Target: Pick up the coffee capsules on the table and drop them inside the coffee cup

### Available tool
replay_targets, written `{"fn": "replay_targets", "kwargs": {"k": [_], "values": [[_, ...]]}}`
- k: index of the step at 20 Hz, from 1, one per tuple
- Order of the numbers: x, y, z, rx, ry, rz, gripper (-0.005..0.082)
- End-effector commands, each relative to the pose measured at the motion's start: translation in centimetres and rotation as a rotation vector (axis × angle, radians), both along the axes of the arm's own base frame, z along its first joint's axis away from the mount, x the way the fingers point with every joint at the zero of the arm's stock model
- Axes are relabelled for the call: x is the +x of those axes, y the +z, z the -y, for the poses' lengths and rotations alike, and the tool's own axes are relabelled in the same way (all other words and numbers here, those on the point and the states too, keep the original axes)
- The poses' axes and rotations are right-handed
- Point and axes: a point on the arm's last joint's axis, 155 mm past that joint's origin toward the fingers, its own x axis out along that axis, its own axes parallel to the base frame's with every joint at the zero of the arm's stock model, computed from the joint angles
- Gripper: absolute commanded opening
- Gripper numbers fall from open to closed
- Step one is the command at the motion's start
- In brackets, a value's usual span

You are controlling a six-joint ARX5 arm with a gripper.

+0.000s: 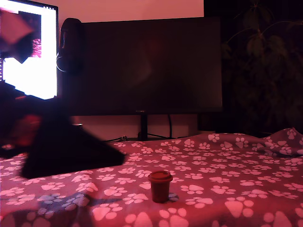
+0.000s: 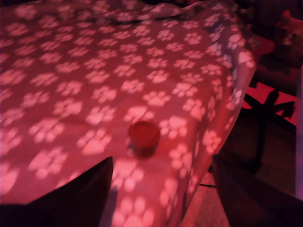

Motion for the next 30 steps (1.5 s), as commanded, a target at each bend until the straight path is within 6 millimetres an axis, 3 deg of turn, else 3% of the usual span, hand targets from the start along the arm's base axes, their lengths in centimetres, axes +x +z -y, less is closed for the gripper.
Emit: {"fn": "replay_targets", "kwargs": {"k": [1, 30], "values": [[0.1, -0.3, 0.6, 0.016, -0.017, 0.004, 0.0606], [4.4, -4.7, 4.7, 0.136, -0.011, -0.068, 0.0603]]}}
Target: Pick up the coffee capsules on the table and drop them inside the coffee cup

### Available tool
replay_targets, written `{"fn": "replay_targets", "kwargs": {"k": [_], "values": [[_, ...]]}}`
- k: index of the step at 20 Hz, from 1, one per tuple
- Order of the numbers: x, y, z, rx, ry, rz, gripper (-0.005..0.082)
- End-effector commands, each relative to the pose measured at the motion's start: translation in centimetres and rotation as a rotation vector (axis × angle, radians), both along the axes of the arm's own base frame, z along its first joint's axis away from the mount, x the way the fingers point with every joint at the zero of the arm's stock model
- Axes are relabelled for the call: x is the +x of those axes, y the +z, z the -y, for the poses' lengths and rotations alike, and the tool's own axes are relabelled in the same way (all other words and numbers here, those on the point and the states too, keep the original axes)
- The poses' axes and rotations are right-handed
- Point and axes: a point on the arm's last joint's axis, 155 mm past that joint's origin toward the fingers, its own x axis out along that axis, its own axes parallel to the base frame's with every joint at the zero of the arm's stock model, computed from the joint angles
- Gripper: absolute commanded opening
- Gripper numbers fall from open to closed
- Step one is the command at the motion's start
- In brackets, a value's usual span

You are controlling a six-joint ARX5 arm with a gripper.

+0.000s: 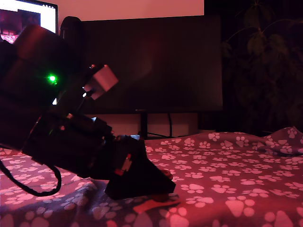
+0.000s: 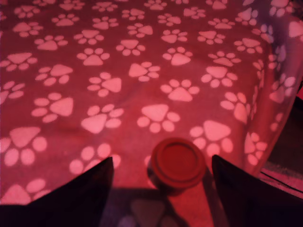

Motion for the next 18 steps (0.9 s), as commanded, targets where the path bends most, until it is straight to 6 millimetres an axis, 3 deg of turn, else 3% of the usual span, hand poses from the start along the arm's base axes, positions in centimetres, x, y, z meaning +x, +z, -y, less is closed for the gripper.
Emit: {"fn": "replay_targets", "kwargs": {"k": [1, 3, 6, 16, 18], "values": [[0.02, -0.37, 0.09, 0.013, -0.002, -0.002, 0.0602], [0.05, -0.45, 0.07, 0.02, -0.004, 0.001, 0.0551], [-0.15, -0.62, 0.23, 0.033, -0.016, 0.002, 0.0384], [-0.12, -0.75, 0.29, 0.041, -0.016, -0.008, 0.0212], [-0.11, -0.73, 0.29, 0.04, -0.016, -0.007, 0.021]]}}
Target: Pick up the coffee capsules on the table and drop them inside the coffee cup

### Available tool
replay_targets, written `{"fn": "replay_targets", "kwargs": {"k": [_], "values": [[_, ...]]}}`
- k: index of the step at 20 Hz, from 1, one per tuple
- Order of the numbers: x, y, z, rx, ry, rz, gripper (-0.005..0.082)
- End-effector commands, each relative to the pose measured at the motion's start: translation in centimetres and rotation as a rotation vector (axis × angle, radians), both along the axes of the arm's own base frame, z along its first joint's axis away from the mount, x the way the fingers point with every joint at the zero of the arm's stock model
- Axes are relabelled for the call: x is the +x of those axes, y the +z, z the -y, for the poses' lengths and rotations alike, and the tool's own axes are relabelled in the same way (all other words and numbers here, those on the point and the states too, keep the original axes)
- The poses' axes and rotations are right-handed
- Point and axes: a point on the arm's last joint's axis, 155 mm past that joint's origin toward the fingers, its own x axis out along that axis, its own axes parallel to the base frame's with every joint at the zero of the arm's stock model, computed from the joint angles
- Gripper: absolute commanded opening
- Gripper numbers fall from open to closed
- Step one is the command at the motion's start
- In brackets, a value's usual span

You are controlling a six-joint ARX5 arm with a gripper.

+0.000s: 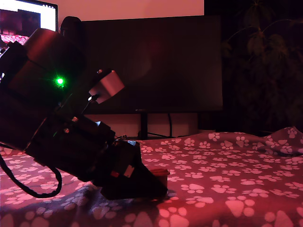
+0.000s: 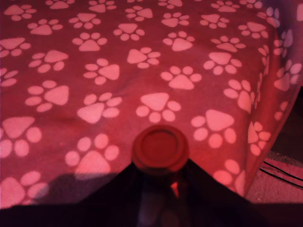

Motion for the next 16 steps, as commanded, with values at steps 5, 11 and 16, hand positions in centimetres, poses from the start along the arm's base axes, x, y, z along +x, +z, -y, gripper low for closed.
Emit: {"fn": "replay_targets", "kwargs": {"k": [5, 11, 16], "values": [[0.0, 0.0, 0.3, -0.003, -0.007, 0.008, 0.0209], [0.1, 0.6, 0.4, -0.015, -0.007, 0.019, 0.0159], [0.4, 2.7, 0.3, -0.04, 0.004, 0.05, 0.0139]]}}
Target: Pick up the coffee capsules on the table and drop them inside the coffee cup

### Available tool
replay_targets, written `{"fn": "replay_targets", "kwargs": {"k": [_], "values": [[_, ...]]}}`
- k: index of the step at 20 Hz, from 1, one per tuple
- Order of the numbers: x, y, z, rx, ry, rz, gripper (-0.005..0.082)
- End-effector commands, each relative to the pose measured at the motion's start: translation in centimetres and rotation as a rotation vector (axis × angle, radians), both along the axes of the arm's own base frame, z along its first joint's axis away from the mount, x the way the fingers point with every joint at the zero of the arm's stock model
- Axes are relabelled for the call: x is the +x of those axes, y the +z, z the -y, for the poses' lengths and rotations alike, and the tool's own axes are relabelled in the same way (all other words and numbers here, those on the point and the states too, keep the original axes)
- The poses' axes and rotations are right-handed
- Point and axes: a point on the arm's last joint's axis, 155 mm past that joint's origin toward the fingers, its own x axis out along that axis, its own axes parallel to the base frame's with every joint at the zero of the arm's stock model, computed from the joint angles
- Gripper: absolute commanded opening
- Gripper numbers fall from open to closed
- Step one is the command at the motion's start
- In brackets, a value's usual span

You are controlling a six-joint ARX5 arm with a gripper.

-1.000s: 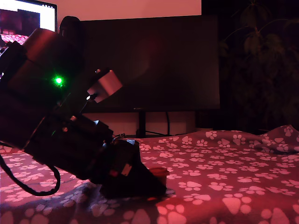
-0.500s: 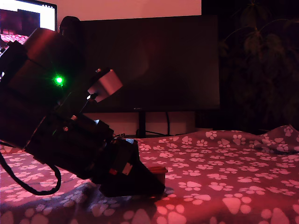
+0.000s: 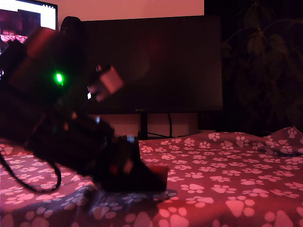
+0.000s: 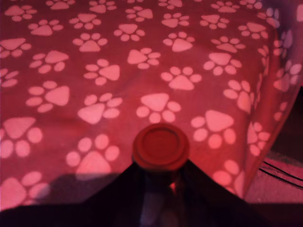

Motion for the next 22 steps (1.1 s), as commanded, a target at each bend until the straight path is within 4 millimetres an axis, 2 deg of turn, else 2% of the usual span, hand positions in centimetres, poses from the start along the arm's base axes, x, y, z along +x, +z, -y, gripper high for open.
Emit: {"fn": "replay_targets", "kwargs": {"k": [1, 5, 9, 22], "values": [[0.4, 2.0, 0.2, -0.028, 0.008, 0.044, 0.0139], [1.0, 3.8, -0.4, -0.041, 0.038, 0.072, 0.0139], [2.2, 5.2, -2.0, -0.047, 0.087, 0.08, 0.014], [7.4, 8.8, -9.9, -0.062, 0.317, 0.113, 0.014]]}}
